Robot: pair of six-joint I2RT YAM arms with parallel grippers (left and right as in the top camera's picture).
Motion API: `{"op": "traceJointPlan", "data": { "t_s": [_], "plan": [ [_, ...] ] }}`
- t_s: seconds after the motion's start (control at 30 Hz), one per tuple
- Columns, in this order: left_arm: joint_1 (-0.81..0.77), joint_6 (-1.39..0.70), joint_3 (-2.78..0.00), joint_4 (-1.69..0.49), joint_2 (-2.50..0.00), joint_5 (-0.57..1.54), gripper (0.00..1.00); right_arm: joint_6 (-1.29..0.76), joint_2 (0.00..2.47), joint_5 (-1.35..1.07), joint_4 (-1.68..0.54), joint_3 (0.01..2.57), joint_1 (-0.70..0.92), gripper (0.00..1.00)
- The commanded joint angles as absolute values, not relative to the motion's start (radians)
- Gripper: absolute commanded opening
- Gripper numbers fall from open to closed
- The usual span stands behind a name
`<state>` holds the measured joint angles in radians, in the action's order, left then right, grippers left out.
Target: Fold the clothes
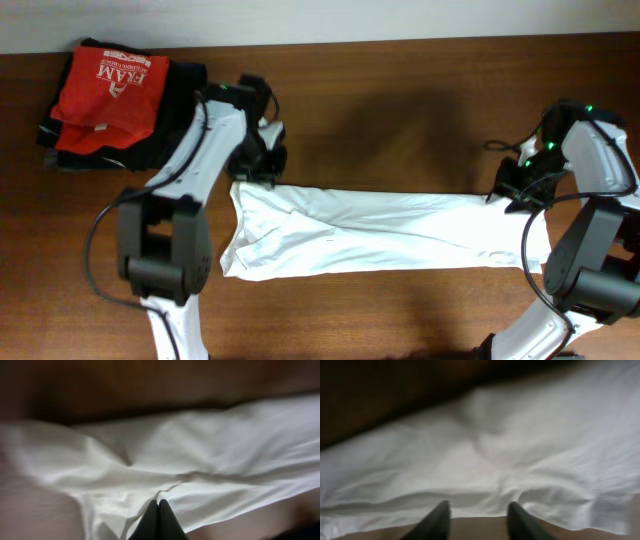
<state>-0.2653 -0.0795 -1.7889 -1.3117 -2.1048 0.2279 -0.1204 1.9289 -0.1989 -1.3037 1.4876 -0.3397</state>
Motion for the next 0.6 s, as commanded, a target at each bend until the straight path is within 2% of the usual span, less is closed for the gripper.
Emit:
{"op": "traceJointPlan", "data": {
  "t_s": [0.0,0.07,0.1,0.2,0.27,0.5,0.53,0.57],
  "plan": [
    [-0.272,-0.117,-1.847,-1.322,-1.969,0.209,0.09,-0.106,1.919,-0.059,-1.274,1.509,-0.369,0.49],
    [-0.272,-0.141,-1.831,-1.328,-1.972,0.175,0.14,-0.105,1.919,0.035,-1.178,1.455,-0.4,0.7],
    [-0.272,-0.147,-1.82,-1.327,-1.972,0.163,0.14,-0.105,1.919,0.046,-1.131,1.42,-0.419,0.71],
    [-0.272,-0.164,-1.788,-1.325,-1.972,0.162,0.2,-0.088,1.919,0.007,-1.041,1.362,-0.503,0.7],
    [-0.272,-0.164,-1.784,-1.332,-1.972,0.159,0.22,0.005,1.92,-0.126,-1.024,1.354,-0.535,0.7],
    [-0.272,-0.164,-1.784,-1.347,-1.972,0.139,0.23,0.057,1.921,-0.093,-0.845,1.207,-0.572,0.7],
    [-0.272,-0.164,-1.784,-1.352,-1.972,0.121,0.23,0.081,1.921,-0.09,-0.83,1.198,-0.577,0.61],
    [-0.27,-0.164,-1.784,-1.353,-1.972,0.116,0.24,0.083,1.921,-0.063,-0.817,1.188,-0.58,0.59]
  ]
}}
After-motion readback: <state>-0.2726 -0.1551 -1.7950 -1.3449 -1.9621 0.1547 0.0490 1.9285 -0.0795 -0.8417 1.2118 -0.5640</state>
